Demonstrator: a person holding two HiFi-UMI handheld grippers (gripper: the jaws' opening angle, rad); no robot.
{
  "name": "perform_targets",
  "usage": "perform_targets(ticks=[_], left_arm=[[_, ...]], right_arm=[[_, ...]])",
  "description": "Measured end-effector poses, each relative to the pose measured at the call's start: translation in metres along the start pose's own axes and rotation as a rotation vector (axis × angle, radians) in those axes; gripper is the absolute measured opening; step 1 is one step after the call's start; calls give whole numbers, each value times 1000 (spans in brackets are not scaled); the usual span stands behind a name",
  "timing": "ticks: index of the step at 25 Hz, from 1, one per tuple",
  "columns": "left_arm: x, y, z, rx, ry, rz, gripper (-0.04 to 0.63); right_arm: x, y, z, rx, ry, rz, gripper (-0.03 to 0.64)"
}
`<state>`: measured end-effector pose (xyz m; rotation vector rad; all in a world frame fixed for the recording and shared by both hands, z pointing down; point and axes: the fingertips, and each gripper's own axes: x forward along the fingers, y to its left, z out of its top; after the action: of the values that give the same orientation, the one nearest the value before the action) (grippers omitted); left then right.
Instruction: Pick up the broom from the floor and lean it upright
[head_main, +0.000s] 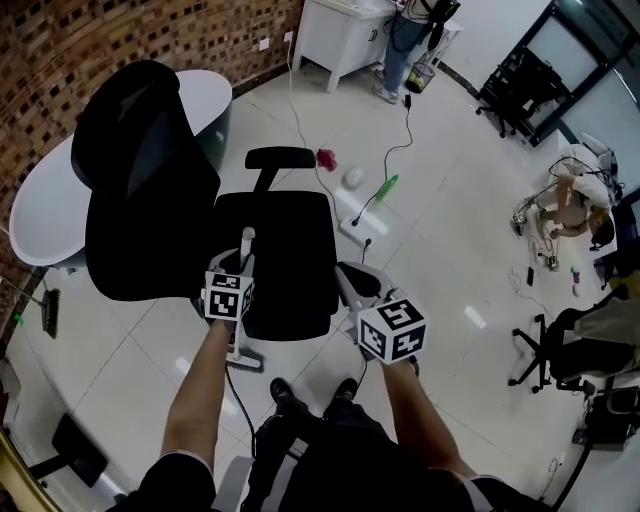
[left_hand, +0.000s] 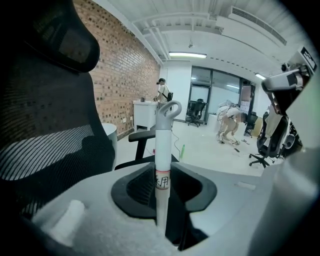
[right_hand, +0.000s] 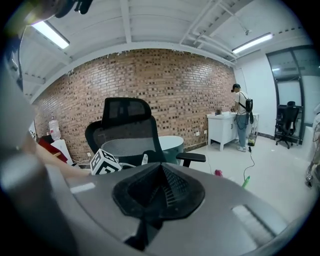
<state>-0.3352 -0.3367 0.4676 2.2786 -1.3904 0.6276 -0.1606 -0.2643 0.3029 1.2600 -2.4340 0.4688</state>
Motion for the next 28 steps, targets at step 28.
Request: perform_targets(ticks=[28], left_arm=[[-175,-88,105,-79,-323,187,2]], right_arm=[[5,71,45,-140,-175,577,6]])
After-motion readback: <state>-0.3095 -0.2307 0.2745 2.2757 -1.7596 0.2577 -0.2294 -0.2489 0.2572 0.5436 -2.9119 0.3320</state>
